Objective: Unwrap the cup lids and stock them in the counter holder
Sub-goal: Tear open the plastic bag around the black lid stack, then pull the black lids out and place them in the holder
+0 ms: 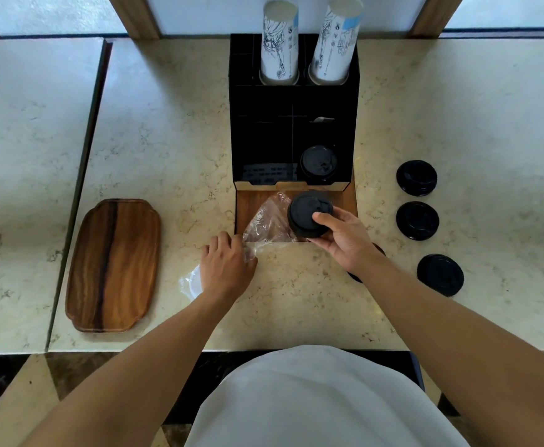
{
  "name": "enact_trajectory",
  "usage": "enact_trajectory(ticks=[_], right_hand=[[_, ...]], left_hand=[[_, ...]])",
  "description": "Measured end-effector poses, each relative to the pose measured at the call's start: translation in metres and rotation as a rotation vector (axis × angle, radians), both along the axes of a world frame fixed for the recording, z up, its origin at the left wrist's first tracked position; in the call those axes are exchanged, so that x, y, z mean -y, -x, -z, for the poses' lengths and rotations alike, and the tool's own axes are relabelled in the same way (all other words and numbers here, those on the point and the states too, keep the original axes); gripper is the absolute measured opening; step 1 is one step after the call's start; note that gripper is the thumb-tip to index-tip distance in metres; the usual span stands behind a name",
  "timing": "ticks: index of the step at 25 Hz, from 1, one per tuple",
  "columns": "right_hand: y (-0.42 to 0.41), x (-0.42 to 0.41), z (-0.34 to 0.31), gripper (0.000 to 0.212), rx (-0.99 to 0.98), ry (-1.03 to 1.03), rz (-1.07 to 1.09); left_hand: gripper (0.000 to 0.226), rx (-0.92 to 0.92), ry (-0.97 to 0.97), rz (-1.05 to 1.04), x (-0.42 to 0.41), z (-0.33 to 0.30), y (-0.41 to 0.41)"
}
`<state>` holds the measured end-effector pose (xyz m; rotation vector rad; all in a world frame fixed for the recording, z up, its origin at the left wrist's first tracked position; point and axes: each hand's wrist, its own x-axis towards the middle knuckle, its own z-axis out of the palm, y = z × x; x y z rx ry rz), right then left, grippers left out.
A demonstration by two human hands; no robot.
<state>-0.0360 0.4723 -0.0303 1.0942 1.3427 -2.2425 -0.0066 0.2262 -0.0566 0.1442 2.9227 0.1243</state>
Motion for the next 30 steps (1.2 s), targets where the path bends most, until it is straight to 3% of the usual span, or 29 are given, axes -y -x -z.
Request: enact_trajectory(ticks=[4, 7, 11, 19, 26, 30], right_hand=[[-0.006, 0.013, 0.009, 0.072, 0.050, -0.275, -0.229], [-0.011, 0.019, 0.013, 0.063, 0.032, -0.527, -0.409], [-0.012, 0.027, 0.015, 0.073, 0.051, -0.866, -0.622], [-0.010, 0.029, 0.000, 0.087, 0.013, -0.999, -0.854], [-0.009, 0.037, -0.001, 0.113, -0.198, -1.313, -1.183], [-0.004, 0.043, 0.006, 0.115, -0.224, -1.399, -1.221]], left_hand=[[0.045, -0.001, 0.016, 0.013, 0.000, 0.002, -0.001], [0.044, -0.012, 0.013, 0.022, 0.001, 0.004, -0.001], [0.042, -0.022, 0.014, 0.026, 0.001, 0.005, -0.001], [0.035, -0.081, -0.011, 0.014, 0.000, 0.007, -0.002], [0.036, -0.054, 0.009, 0.027, 0.001, 0.006, -0.002], [0.035, -0.053, 0.013, 0.027, 0.001, 0.006, -0.002]])
